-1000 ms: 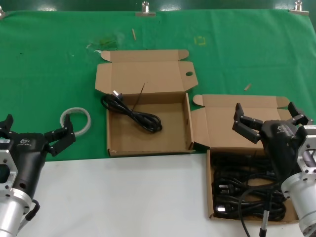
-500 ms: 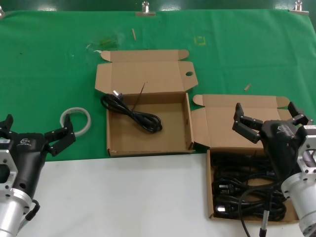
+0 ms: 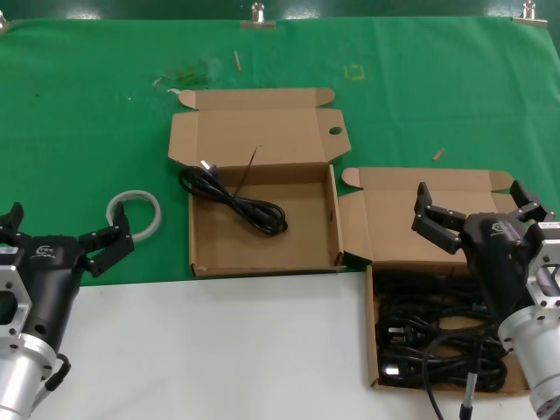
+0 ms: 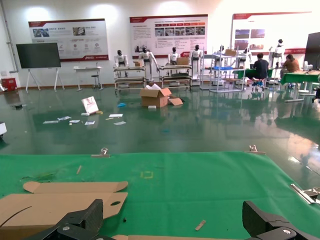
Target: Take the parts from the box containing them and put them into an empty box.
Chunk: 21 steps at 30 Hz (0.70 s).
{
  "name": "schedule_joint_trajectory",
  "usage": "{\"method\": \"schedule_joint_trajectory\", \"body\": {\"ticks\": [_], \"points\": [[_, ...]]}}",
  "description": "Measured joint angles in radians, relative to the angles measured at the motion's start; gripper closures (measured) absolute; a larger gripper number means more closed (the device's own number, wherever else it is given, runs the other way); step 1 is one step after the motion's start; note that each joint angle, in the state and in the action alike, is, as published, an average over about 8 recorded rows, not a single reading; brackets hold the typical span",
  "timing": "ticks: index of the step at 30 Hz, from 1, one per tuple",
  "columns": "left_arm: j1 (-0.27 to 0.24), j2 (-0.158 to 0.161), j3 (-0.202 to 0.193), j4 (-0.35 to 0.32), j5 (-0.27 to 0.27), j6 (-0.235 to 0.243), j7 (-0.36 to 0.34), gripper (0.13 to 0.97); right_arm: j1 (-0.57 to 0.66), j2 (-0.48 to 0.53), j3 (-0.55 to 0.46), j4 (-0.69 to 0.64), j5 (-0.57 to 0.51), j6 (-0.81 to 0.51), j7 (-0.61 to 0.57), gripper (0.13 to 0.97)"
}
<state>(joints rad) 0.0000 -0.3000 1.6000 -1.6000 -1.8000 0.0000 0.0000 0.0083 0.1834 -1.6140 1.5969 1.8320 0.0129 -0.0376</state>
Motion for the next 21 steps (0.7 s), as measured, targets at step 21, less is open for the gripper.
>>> {"method": "schedule_joint_trajectory", "body": {"ticks": [21], "points": [[0.000, 0.000, 0.000, 0.000, 0.000, 0.000, 0.000, 0.132, 0.000, 0.000, 0.000, 0.000, 0.000, 0.000, 0.000, 0.129]]}}
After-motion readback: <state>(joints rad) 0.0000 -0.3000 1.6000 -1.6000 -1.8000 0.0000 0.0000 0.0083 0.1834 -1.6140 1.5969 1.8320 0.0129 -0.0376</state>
